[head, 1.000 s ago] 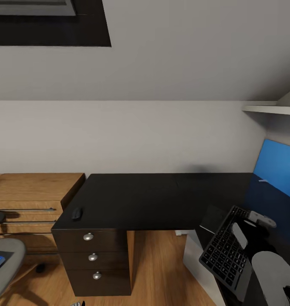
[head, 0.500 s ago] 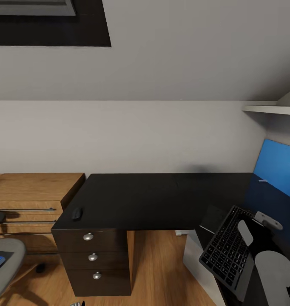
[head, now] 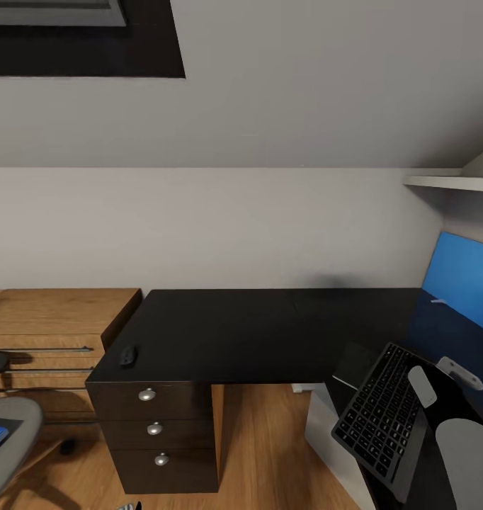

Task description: In the bedroom, organize the workspace by keeping the computer under the desk, ensuring the monitor is on the desk, placing the keyboard on the desk next to the monitor, placing the mouse on the desk next to the keyboard, moving the folder from the swivel chair onto the desk next to the mouse, stacking the notebook on top of the folder with the pen on top of the notebook, and positioning the swivel chair next to the desk.

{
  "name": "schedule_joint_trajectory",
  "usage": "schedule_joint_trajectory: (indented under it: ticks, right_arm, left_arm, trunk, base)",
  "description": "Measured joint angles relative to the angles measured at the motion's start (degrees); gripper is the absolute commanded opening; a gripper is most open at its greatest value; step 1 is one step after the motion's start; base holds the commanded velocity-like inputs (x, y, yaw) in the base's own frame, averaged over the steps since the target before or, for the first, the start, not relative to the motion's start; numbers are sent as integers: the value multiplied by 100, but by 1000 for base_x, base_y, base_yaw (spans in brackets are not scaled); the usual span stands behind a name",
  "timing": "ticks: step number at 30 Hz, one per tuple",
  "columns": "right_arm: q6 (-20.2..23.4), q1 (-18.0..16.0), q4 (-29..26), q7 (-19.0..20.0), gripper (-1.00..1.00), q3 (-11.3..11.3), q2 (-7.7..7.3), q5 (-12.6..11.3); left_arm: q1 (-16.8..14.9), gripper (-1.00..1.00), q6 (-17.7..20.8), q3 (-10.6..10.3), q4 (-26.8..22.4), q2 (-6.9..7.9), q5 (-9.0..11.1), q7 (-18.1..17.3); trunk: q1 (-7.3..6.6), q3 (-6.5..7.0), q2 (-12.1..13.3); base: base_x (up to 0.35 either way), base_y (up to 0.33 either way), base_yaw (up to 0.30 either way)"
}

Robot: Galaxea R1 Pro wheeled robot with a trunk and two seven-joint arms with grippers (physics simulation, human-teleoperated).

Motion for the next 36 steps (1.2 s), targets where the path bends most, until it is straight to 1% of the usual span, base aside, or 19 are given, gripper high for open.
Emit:
schedule_joint_trajectory:
  ticks: [21, 25, 36]
  right_arm:
    - [7, 0, -6, -7, 100, 3, 26, -17]
    - [8, 0, -6, -8, 100, 0, 20, -16]
    - [-1, 0, -5, -1, 100, 8, 32, -16]
  left_arm:
    - [0, 100, 0, 0, 1, 1, 0, -1]
    - [0, 100, 0, 1, 1, 1, 1, -1]
    - [0, 100, 0, 0, 0, 1, 0, -4]
  trunk:
    - [0, 0, 0]
    - [0, 0, 0]
    - [0, 0, 0]
  base:
    - [0, 0, -3]
    - [0, 0, -178]
    - [0, 0, -6]
